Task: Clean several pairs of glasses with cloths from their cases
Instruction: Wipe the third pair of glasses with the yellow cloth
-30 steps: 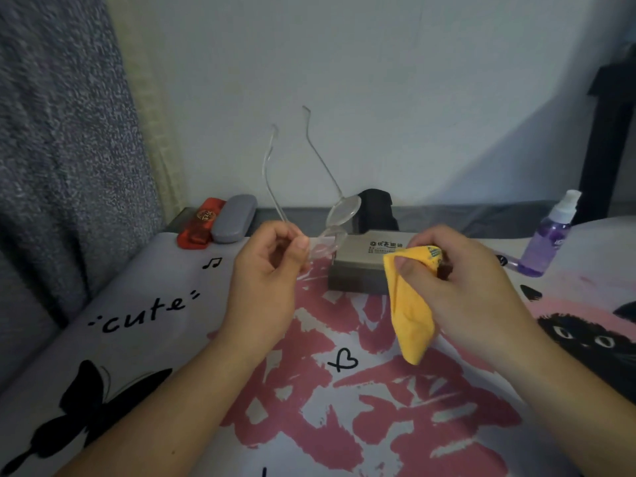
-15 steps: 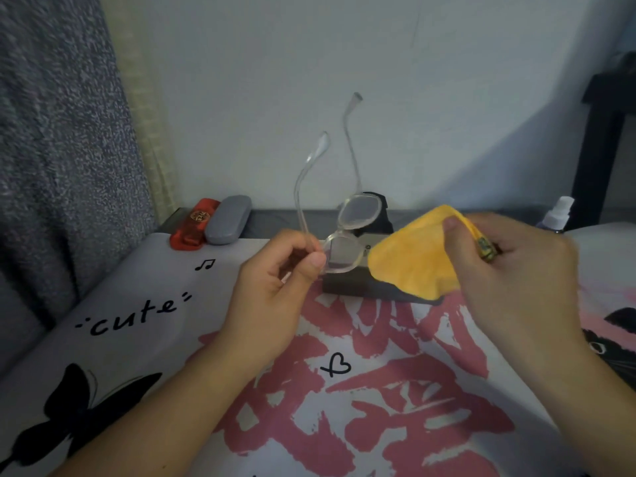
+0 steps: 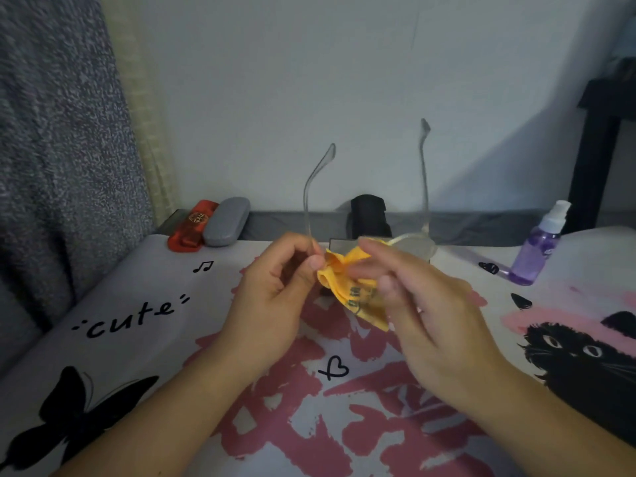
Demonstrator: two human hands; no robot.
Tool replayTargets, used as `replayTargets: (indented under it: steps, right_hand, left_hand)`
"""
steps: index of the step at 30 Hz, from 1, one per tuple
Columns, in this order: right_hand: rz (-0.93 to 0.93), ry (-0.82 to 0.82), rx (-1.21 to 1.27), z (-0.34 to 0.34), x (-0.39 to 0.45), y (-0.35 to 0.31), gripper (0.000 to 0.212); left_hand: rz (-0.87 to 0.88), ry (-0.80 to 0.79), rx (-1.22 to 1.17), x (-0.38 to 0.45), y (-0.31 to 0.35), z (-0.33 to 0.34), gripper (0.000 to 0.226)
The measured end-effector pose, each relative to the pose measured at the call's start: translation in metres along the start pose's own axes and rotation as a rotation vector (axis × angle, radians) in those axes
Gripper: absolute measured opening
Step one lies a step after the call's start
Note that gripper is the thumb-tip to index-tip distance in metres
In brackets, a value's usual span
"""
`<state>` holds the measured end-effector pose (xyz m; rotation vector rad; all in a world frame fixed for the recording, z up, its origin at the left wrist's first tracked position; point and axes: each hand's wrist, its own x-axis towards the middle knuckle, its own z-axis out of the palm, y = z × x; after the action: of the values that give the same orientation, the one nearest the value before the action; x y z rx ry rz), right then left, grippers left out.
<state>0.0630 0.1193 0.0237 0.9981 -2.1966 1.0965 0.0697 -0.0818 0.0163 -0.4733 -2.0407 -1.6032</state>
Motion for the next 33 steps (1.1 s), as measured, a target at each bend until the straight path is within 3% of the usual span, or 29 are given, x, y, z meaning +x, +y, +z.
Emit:
replayTargets:
  steps: [3,6,8,13,18,23,26,30,33]
  right_hand:
    - [-0.035,0.062,-0.06,0.006,0.0,0.004,0.026]
    - [-0.045,-0.043,-0.197,0.009,0.002,0.014,0.031]
    - [-0.126,-0.102,-0.316,0.006,0.004,0.019,0.031]
    - [-0.341,-0.048,-0.49,0.004,0.009,0.015,0.008]
    - [-0.297,-0.055,-0.46,0.018,0.006,0.008,0.002]
    - [-0.29,0.035,-0.409,0.025,0.009,0.001,0.026]
    - [-0.3,0.052,-0.348,0.02,0.008,0.001,0.026]
    - [-0.271,-0.04,-0.281,0.013,0.008,0.011,0.018]
    - [-0.241,-0.133,-0.2,0.01,0.01,0.015,0.025]
  left_hand:
    - [-0.011,-0.002,-0.005,-0.001,0.0,0.0,0.009]
    - [0.011,-0.051,0.044,-0.004,0.001,0.001,0.01]
    - [0.008,-0.058,0.078,-0.005,0.002,0.003,0.012]
    - [-0.076,-0.072,-0.008,-0.007,0.005,0.009,0.017]
    - [-0.246,-0.08,-0.09,-0.003,0.002,0.009,0.019]
    - [-0.248,-0.035,-0.109,-0.001,0.008,0.014,0.024]
    - [-0.254,-0.05,-0.109,-0.003,0.01,0.014,0.021]
    - [-0.241,-0.045,-0.089,-0.003,0.012,0.011,0.023]
    - [-0.207,-0.015,-0.049,0.001,0.012,0.005,0.018]
